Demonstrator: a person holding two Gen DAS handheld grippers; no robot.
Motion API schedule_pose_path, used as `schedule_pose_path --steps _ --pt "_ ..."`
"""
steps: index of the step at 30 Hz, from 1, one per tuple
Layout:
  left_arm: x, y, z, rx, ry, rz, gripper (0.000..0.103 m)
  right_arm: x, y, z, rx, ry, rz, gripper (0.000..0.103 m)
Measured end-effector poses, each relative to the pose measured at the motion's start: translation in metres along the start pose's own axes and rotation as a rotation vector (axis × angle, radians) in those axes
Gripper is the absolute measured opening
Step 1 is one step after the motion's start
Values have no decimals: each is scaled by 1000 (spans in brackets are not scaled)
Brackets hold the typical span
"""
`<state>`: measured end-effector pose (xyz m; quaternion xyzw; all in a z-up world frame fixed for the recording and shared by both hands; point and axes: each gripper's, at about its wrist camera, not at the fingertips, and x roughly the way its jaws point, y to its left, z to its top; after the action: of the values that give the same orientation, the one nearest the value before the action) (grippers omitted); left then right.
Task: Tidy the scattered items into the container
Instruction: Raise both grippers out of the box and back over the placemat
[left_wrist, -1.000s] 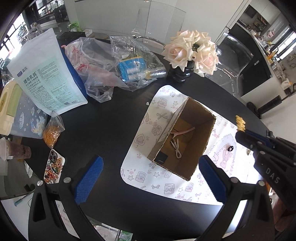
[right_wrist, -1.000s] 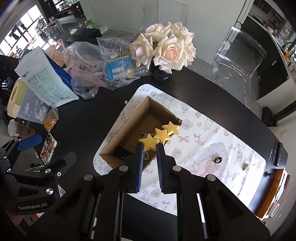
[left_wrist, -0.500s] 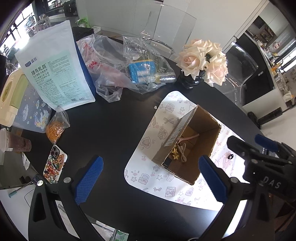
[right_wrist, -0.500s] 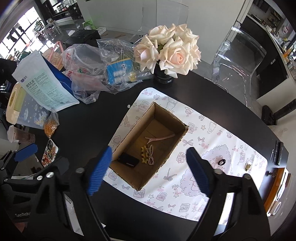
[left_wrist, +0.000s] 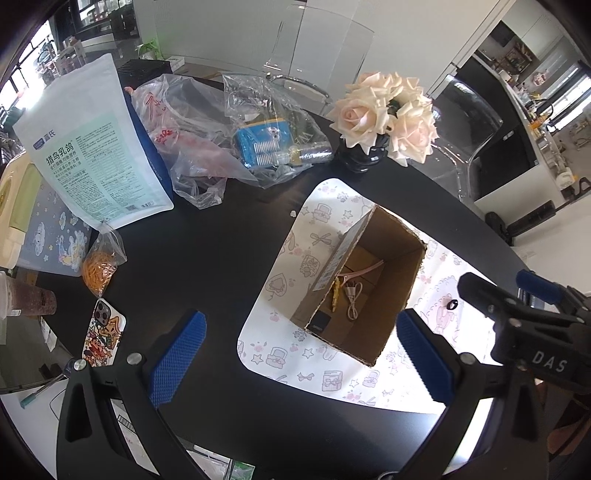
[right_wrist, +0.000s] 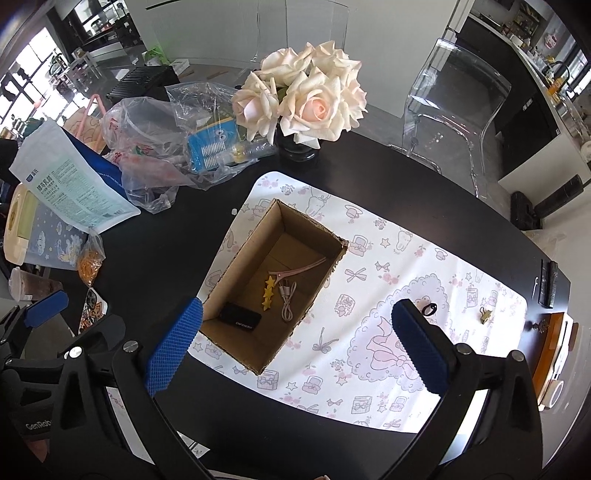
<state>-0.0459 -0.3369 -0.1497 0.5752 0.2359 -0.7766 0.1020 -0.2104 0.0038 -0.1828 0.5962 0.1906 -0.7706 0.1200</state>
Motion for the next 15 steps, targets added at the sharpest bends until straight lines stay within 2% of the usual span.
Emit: schedule_pose_path --steps 6,15 --pt "-5 -25 -2 59 -1 -26 103 -18 -24 -16 58 -6 -26 103" --pt "-14 -99 -27 236 9 -73 103 -62 -54 -64 235 -35 -78 103"
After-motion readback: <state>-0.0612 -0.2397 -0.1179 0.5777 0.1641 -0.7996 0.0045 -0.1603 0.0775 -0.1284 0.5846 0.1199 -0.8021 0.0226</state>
